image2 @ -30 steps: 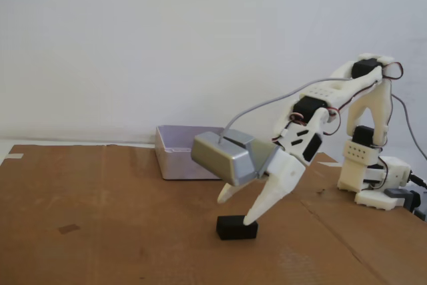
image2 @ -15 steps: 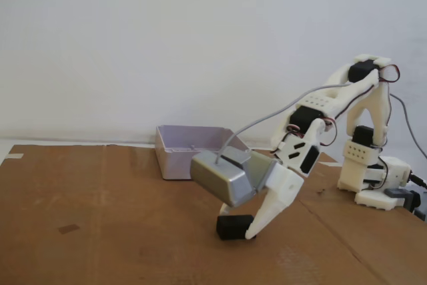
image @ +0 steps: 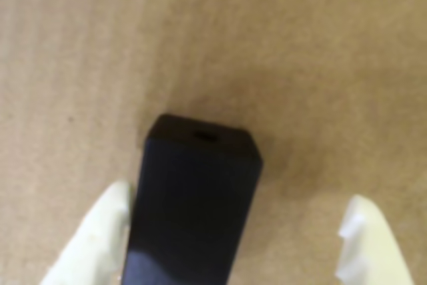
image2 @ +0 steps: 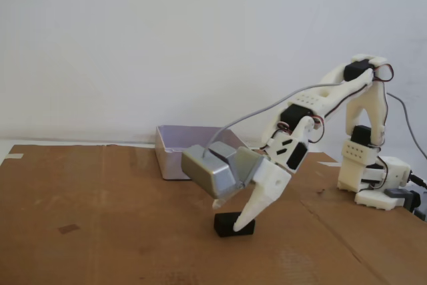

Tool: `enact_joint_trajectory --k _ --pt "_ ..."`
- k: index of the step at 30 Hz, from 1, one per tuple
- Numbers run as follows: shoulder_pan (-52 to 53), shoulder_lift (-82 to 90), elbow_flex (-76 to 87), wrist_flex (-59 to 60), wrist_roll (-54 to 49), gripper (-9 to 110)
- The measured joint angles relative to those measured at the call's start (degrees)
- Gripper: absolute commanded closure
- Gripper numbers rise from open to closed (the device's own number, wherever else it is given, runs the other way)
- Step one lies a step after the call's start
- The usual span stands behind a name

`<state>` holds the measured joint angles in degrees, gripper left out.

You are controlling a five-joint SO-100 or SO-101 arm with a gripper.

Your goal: Grasp a block and put it in the box.

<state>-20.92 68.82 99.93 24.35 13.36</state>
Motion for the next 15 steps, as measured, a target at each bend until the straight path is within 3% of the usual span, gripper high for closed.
enact_joint_trajectory --k 15 --pt "-0.1 0.0 3.0 0.0 0.0 64"
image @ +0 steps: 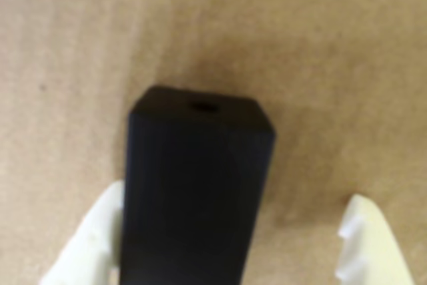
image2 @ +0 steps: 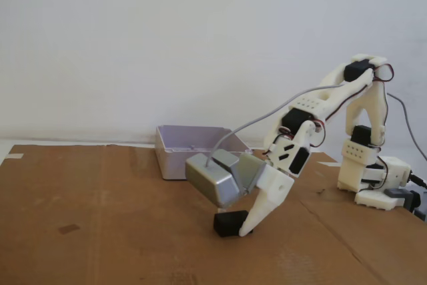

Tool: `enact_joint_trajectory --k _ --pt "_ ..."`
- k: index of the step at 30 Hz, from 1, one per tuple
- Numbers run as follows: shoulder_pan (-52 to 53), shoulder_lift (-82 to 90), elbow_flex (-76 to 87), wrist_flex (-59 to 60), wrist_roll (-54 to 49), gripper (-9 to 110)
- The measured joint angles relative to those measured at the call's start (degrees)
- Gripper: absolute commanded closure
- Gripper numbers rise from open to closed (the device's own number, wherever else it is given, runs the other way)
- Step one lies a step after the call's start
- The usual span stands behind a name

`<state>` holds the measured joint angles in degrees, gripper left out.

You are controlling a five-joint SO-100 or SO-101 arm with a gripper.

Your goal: Grasp a block and put it in the box.

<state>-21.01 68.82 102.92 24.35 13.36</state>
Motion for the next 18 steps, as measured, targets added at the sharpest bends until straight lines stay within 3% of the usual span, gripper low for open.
enact_joint_trajectory --k 13,18 --pt "-0.1 0.0 0.0 -0.1 0.0 65" --pt "-1.0 0.0 0.0 -0.1 -0.4 75"
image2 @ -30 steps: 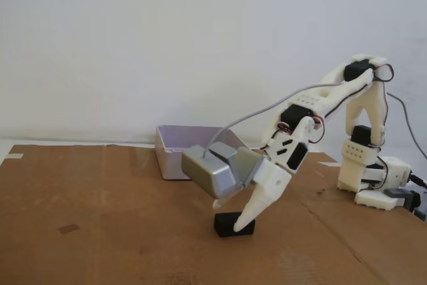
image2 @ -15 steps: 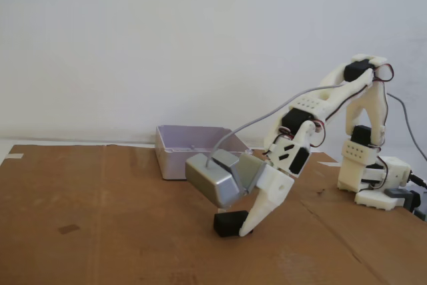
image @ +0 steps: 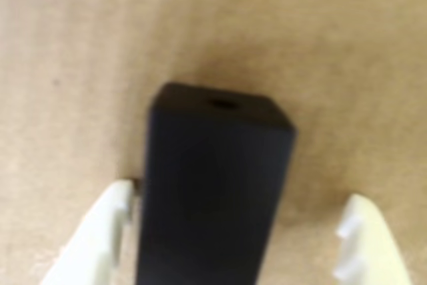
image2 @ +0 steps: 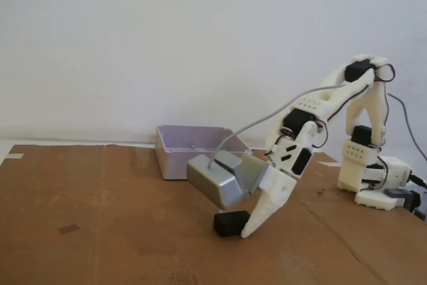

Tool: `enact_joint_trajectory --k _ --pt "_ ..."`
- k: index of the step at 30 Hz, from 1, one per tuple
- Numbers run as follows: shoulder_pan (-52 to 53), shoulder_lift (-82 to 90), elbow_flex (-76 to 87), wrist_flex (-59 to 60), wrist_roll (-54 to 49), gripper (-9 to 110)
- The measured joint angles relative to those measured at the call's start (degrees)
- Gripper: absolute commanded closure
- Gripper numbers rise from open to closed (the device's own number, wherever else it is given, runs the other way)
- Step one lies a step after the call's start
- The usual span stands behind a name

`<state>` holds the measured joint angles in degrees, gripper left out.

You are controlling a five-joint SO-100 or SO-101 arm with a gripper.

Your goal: Grasp a block and put it in the box.

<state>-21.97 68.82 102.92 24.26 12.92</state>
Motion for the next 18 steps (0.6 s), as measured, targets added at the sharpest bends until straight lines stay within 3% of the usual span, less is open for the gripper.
enact_joint_trajectory --k 18 --pt "0.6 0.1 0.0 -0.9 -0.1 94"
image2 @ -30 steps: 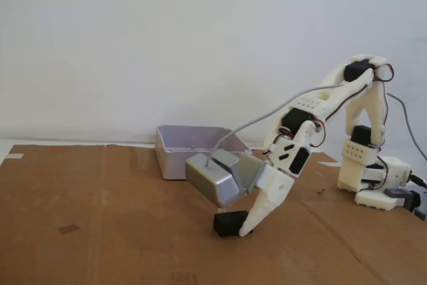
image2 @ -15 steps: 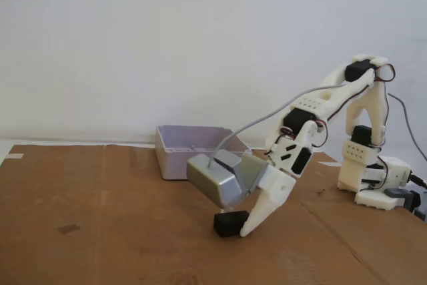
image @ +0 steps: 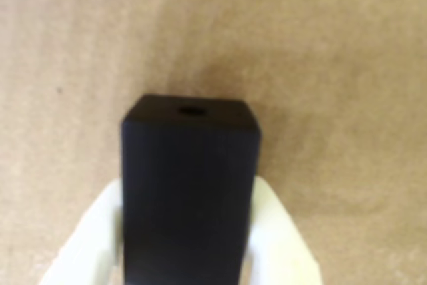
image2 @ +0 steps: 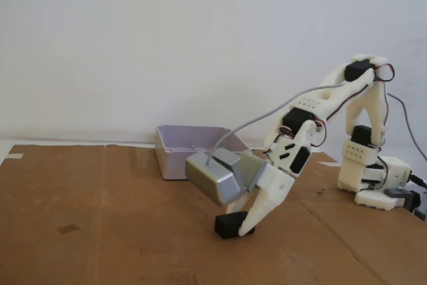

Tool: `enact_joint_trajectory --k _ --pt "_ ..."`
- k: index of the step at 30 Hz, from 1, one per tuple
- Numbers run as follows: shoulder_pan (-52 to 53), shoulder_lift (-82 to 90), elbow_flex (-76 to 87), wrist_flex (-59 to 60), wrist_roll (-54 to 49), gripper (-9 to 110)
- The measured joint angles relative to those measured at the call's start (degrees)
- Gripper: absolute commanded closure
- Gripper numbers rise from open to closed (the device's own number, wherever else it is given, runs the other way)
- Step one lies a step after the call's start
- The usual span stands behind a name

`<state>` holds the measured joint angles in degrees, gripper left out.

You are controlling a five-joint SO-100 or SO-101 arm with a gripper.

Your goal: Grasp a block and put it in the box.

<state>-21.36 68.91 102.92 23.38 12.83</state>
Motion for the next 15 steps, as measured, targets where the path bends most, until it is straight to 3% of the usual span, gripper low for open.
enact_joint_trajectory --k 15 --pt "0.0 0.0 0.0 0.0 0.0 97"
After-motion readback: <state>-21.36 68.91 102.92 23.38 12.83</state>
